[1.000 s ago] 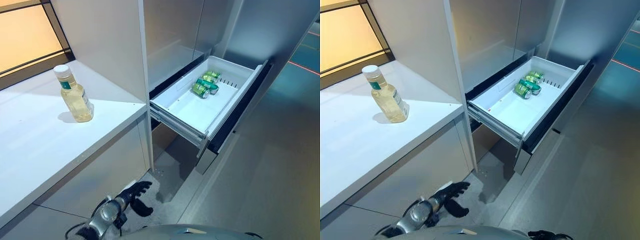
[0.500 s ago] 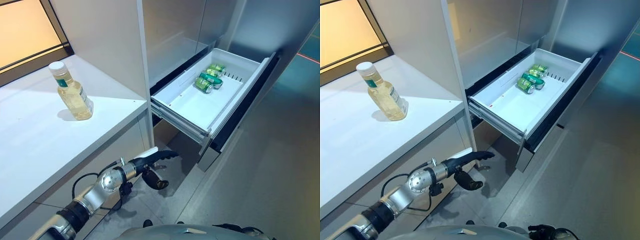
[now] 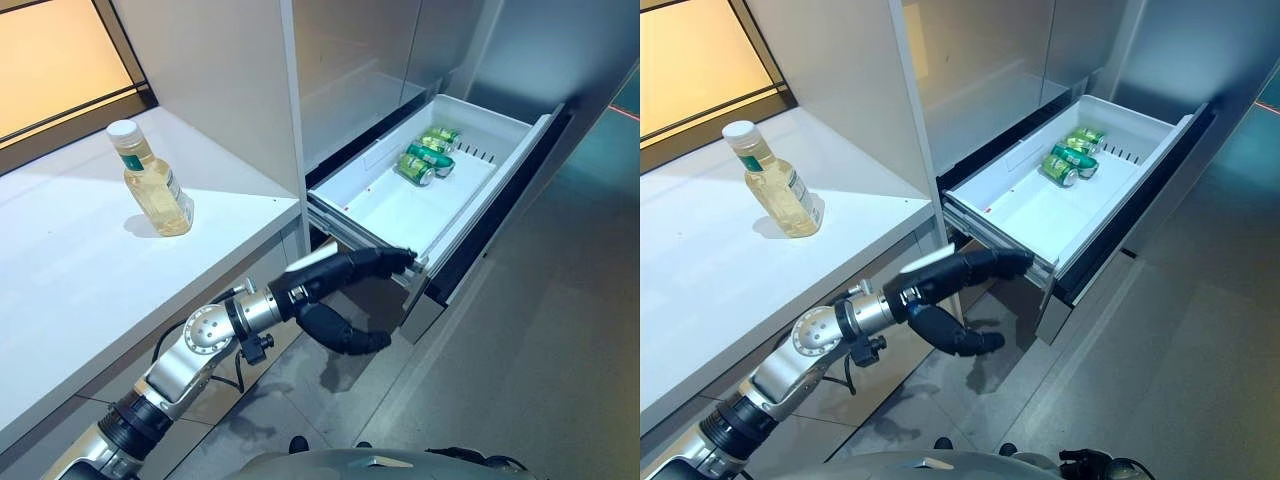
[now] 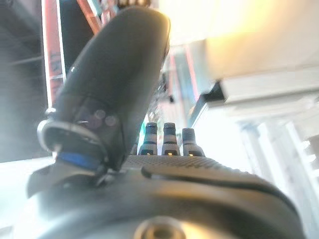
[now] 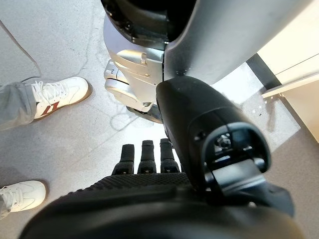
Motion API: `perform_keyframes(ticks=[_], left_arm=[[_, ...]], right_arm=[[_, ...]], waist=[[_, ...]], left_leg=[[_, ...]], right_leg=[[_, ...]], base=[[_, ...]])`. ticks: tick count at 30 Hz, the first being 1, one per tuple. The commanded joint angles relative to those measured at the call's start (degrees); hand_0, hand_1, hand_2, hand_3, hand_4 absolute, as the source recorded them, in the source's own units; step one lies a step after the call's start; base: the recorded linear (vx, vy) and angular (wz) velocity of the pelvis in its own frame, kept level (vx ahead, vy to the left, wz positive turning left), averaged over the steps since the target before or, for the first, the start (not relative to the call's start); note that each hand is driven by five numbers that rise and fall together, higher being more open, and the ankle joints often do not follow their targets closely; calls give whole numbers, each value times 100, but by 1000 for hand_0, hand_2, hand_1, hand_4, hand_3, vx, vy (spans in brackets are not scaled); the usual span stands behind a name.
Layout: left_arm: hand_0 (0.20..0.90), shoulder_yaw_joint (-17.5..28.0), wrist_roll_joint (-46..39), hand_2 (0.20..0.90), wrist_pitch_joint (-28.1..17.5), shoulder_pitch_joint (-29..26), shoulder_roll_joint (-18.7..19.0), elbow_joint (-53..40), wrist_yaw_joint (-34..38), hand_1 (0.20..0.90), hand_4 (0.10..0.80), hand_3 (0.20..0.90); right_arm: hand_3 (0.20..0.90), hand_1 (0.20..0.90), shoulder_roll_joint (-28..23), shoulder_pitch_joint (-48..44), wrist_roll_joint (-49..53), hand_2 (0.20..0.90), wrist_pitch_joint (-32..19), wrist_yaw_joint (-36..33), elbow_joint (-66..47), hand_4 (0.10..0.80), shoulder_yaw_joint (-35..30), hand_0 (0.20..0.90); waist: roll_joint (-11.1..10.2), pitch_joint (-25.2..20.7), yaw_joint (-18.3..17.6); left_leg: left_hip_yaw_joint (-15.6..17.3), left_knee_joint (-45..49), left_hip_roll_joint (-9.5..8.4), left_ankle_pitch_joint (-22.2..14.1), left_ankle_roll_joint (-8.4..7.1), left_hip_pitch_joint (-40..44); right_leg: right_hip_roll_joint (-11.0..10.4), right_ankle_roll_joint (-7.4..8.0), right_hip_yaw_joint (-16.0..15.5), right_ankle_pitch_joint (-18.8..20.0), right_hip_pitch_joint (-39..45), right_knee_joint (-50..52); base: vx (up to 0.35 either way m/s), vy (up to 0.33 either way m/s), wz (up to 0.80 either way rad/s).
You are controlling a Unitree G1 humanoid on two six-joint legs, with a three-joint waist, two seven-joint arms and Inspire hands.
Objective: Put drinks into fridge and close the fridge
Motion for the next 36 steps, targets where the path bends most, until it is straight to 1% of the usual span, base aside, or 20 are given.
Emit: perform_keyframes(ticks=[1, 3, 6, 7, 8, 14, 15, 18, 20, 21, 22, 23, 24, 25, 27, 28, 30, 33, 36], left_arm=[[900, 587, -582, 900, -990, -868, -85, -541, 470, 900, 800, 900], [900, 857, -506, 900, -1060, -884, -96, -583, 702, 900, 800, 900], [900, 1278, -268, 900, -1437, -966, -93, -579, 1413, 900, 800, 900], [900, 1354, -260, 900, -1504, -978, -98, -569, 1495, 900, 800, 900], [900, 1544, -155, 900, -1662, -1002, -151, -561, 1778, 900, 800, 900], [900, 2083, 287, 900, -2151, -1074, -301, -579, 2637, 900, 800, 900], [900, 2201, 391, 900, -2312, -1089, -315, -590, 2846, 900, 800, 900], [900, 2462, 526, 900, -2545, -1147, -338, -601, 3160, 900, 800, 900], [900, 2533, 710, 900, -2516, -1149, -344, -628, 3378, 900, 800, 900], [900, 2657, 1169, 900, -2348, -1146, -325, -586, 3943, 900, 800, 900], [900, 2705, 1512, 900, -2211, -1128, -294, -521, 4344, 900, 800, 900], [900, 2736, 1624, 900, -2187, -1113, -243, -424, 4532, 900, 800, 900], [900, 2842, 1723, 900, -2015, -1087, -156, -232, 4872, 900, 800, 900], [900, 2864, 1761, 900, -1980, -1076, -149, -200, 4942, 900, 800, 900], [900, 3025, 1989, 900, -1705, -950, -61, 154, 5407, 900, 800, 900], [900, 3025, 1991, 900, -1707, -950, -58, 158, 5412, 900, 800, 900], [900, 3119, 2330, 900, -1429, -840, -25, 389, 5756, 900, 800, 900], [900, 3158, 2665, 900, -1154, -787, -10, 482, 6046, 900, 800, 900], [900, 3155, 2671, 900, -988, -774, -27, 565, 6108, 900, 800, 900]], right_arm=[[900, 900, 329, -45, 260, 900, -275, 147, -139, 800, 47, 900], [900, 900, 340, -35, 281, 900, -317, 155, -83, 800, 32, 900], [900, 900, 384, -46, 327, 900, -454, 158, 132, 800, 17, 900], [900, 900, 388, -48, 338, 900, -468, 162, 160, 800, 13, 900], [900, 900, 409, -53, 363, 900, -506, 161, 224, 800, 7, 900], [900, 900, 488, -60, 377, 900, -580, 139, 380, 800, -16, 900], [900, 900, 502, -52, 381, 900, -605, 136, 418, 800, -13, 900], [900, 900, 536, -35, 361, 900, -651, 118, 479, 800, -13, 900], [900, 900, 540, -33, 347, 900, -637, 110, 469, 800, -14, 900], [900, 900, 539, -16, 311, 900, -615, 107, 436, 800, -23, 900], [900, 900, 536, -6, 296, 900, -606, 108, 422, 800, -32, 900], [900, 900, 538, 6, 284, 900, -606, 105, 413, 800, -43, 900], [900, 900, 527, 9, 269, 900, -619, 120, 433, 800, -58, 900], [900, 900, 528, 7, 266, 900, -610, 119, 426, 800, -60, 900], [900, 900, 520, 9, 262, 900, -541, 97, 371, 800, -72, 900], [900, 900, 520, 9, 262, 900, -539, 97, 370, 800, -69, 900], [900, 900, 511, 0, 249, 900, -495, 99, 345, 800, -106, 900], [900, 900, 512, -16, 232, 900, -484, 105, 375, 800, -138, 900], [900, 900, 518, -32, 230, 900, -459, 96, 382, 800, -149, 900]], waist=[[-18, -170, 164], [-33, -201, 191], [-52, -248, 242], [-56, -259, 251], [-65, -285, 264], [-90, -356, 289], [-92, -381, 288], [-102, -411, 282], [-101, -417, 276], [-104, -432, 266], [-102, -439, 265], [-101, -442, 263], [-94, -450, 265], [-94, -450, 265], [-85, -458, 276], [-85, -458, 273], [-79, -467, 284], [-74, -471, 289], [-70, -479, 289]], left_leg=[[-155, 32, 32, -583, -100, -55], [-164, 32, 32, -587, -104, -56], [-209, 32, 27, -586, -110, -61], [-215, 32, 24, -587, -109, -60], [-228, 32, 21, -596, -109, -55], [-290, 32, 3, -619, -112, -35], [-298, 32, 3, -625, -117, -27], [-302, 32, 5, -636, -129, -15], [-307, 32, 7, -639, -136, -8], [-312, 32, 4, -642, -143, -4], [-322, 32, 1, -645, -144, -2], [-326, 32, 0, -645, -144, 1], [-322, 32, 0, -642, -144, 1], [-323, 32, 0, -642, -144, 1], [-318, 32, 5, -640, -147, 4], [-318, 32, 5, -640, -147, 4], [-324, 32, 4, -638, -147, 10], [-326, 32, 7, -640, -149, 20], [-329, 32, 5, -640, -149, 24]], right_leg=[[-191, 570, 145, -22, -171, 78], [-190, 560, 135, -35, -163, 76], [-181, 543, 117, -56, -148, 72], [-179, 539, 114, -59, -145, 70], [-175, 528, 109, -72, -136, 66], [-160, 506, 119, -113, -104, 63], [-157, 502, 124, -121, -98, 62], [-152, 495, 134, -137, -82, 58], [-150, 495, 138, -139, -78, 59], [-142, 492, 147, -146, -71, 51], [-139, 489, 153, -151, -69, 49], [-138, 492, 153, -151, -68, 50], [-136, 489, 154, -153, -65, 46], [-136, 488, 154, -154, -64, 46], [-136, 483, 149, -165, -57, 46], [-136, 483, 149, -166, -57, 46], [-133, 476, 146, -176, -46, 49], [-133, 475, 138, -184, -35, 50], [-129, 473, 140, -185, -31, 49]], base=[[0, 0, 0], [0, 0, 0], [9, -15, 7], [16, -16, 13], [15, -15, 12], [11, -6, 3], [22, -4, 3], [0, 0, 0], [0, 0, 0], [0, 0, 0], [0, 0, 0], [0, 0, 0], [0, 0, 0], [0, 0, 0], [0, 0, 0], [0, 0, 0], [0, 0, 0], [0, 0, 0], [0, 0, 0]])
